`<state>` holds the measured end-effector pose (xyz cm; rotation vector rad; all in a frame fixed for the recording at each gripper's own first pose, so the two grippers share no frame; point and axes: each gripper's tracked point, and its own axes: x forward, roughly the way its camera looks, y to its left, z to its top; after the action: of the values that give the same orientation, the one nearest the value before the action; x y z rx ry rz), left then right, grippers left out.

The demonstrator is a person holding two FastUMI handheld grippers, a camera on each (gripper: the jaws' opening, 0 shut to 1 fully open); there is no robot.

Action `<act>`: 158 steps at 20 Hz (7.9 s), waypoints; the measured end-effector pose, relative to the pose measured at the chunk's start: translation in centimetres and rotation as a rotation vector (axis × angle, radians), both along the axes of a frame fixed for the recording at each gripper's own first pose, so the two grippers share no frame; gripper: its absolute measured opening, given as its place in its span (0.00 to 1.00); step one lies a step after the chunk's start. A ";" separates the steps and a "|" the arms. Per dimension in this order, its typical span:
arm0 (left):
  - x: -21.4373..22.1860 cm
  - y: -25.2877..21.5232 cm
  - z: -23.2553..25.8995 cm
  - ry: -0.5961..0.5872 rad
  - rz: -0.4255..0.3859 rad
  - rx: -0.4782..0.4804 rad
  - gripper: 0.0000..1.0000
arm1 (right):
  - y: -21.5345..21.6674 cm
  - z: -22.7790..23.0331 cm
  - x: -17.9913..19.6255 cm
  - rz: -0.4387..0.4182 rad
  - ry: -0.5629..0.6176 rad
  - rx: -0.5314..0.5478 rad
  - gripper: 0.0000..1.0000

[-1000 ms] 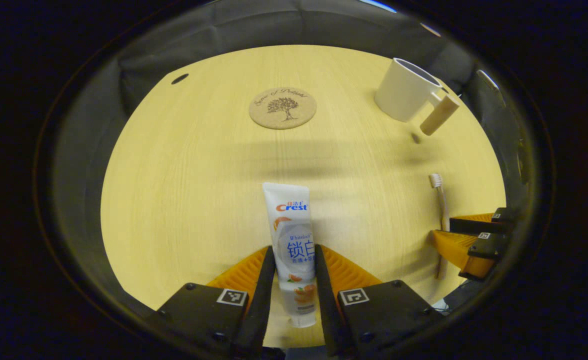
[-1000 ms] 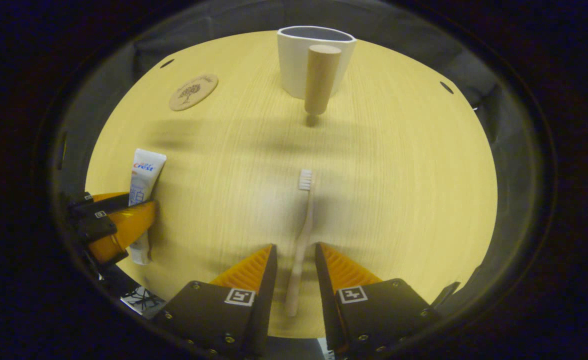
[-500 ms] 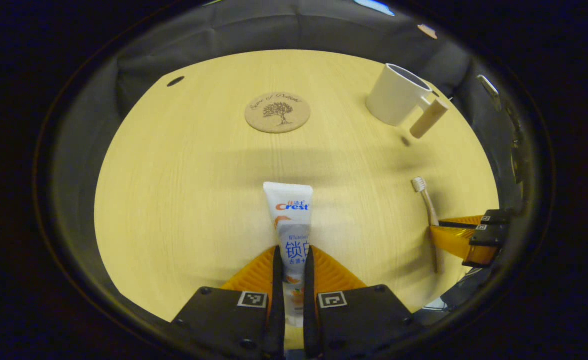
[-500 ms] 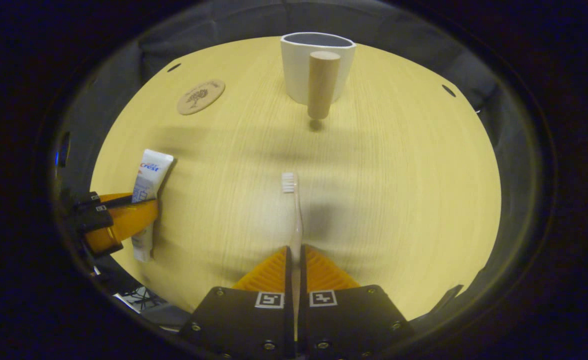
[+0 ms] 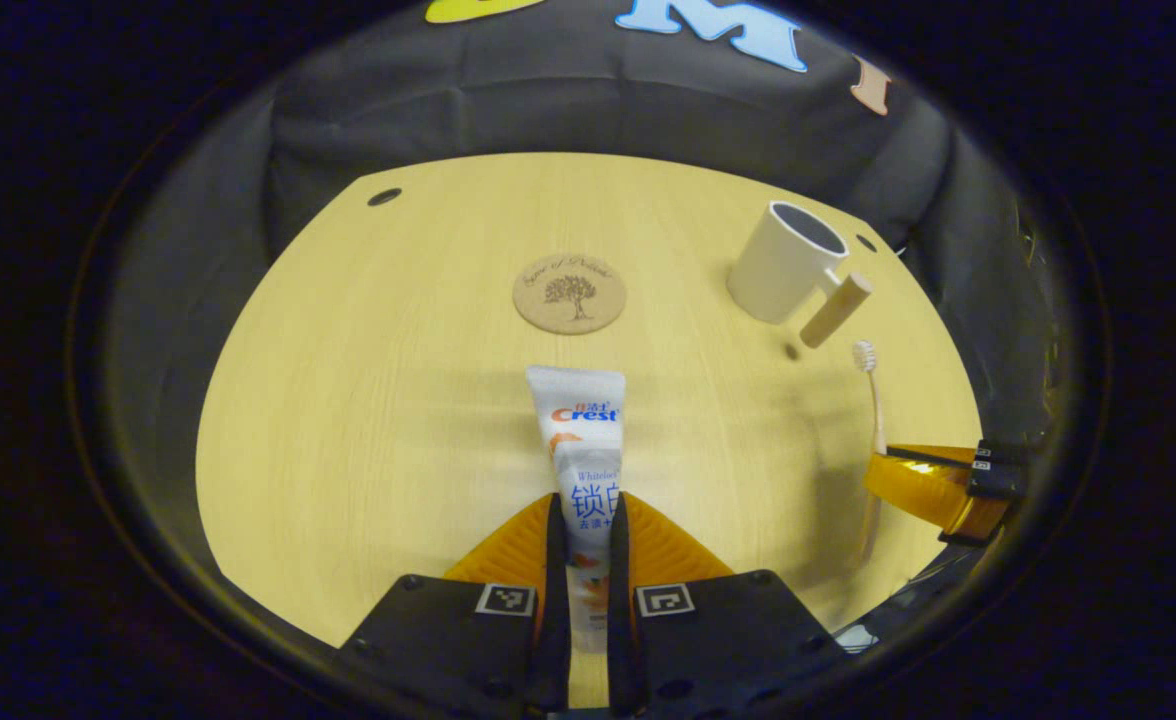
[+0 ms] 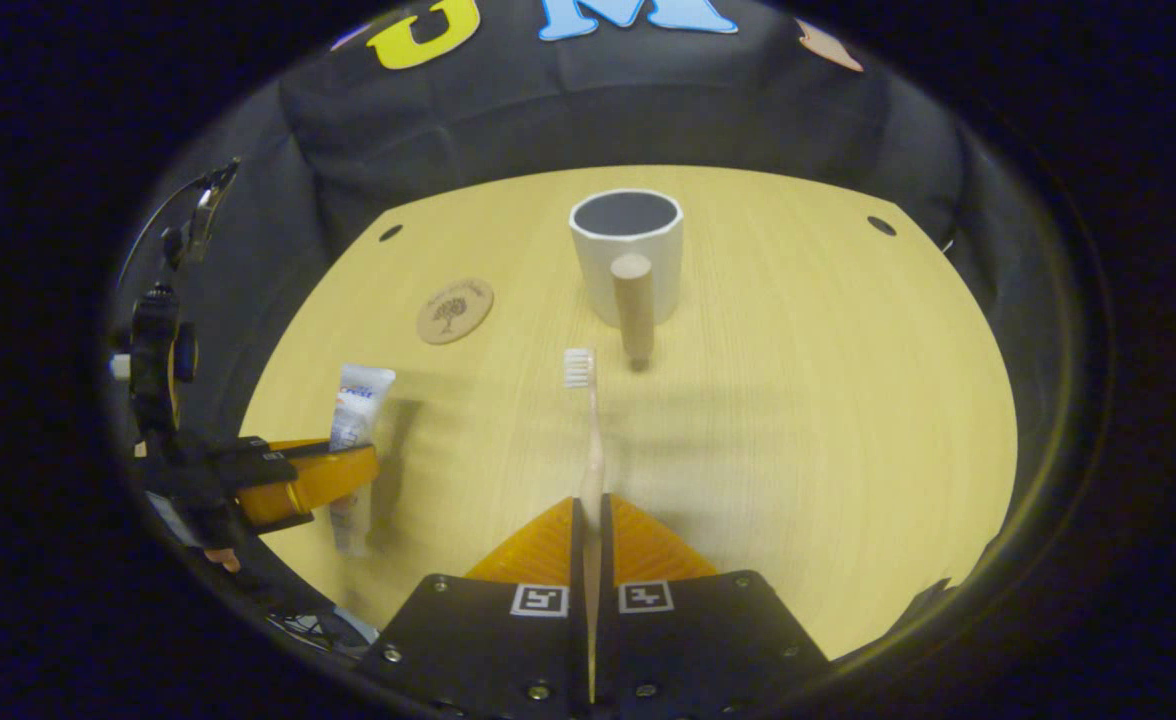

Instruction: Put the toothbrush and toothpaste on the desktop into the cup, then pick up the cup and place it on the coaster on the desktop.

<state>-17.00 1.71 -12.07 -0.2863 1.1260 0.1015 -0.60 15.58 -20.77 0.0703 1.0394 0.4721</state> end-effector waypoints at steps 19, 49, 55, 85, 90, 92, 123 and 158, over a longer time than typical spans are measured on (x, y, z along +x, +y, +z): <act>11.1 6.0 16.0 -0.454 0.096 0.061 0.22 | 2.9 13.7 16.4 -0.072 -0.571 0.199 0.04; 14.4 4.3 15.6 -0.515 0.117 0.013 0.22 | 0.0 10.4 20.7 -0.053 -0.622 0.034 0.93; 18.4 1.5 17.1 -0.635 0.077 -0.071 0.22 | -3.2 14.0 20.4 -0.125 -0.676 0.043 0.93; 29.1 -8.0 13.9 -0.879 -0.168 -0.065 0.92 | -10.5 11.6 16.1 -0.258 -0.511 0.010 0.93; 27.2 -6.2 19.5 -0.983 -0.137 -0.055 0.91 | -9.3 11.7 16.1 -0.257 -0.489 0.025 0.93; 26.2 -5.2 21.6 -1.012 -0.135 -0.046 0.90 | -8.5 11.5 16.2 -0.262 -0.464 0.044 0.93; 14.5 9.1 21.0 -0.857 0.136 0.027 0.90 | 2.8 -3.0 16.3 -0.045 0.197 -0.239 0.81; -0.3 20.4 19.1 -0.735 0.387 0.121 0.90 | 20.3 -0.4 12.1 0.313 0.176 -0.274 0.31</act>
<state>-17.34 22.09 7.07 -0.3892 0.3237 0.3734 11.48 35.84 -21.20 -0.3036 1.2873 0.6093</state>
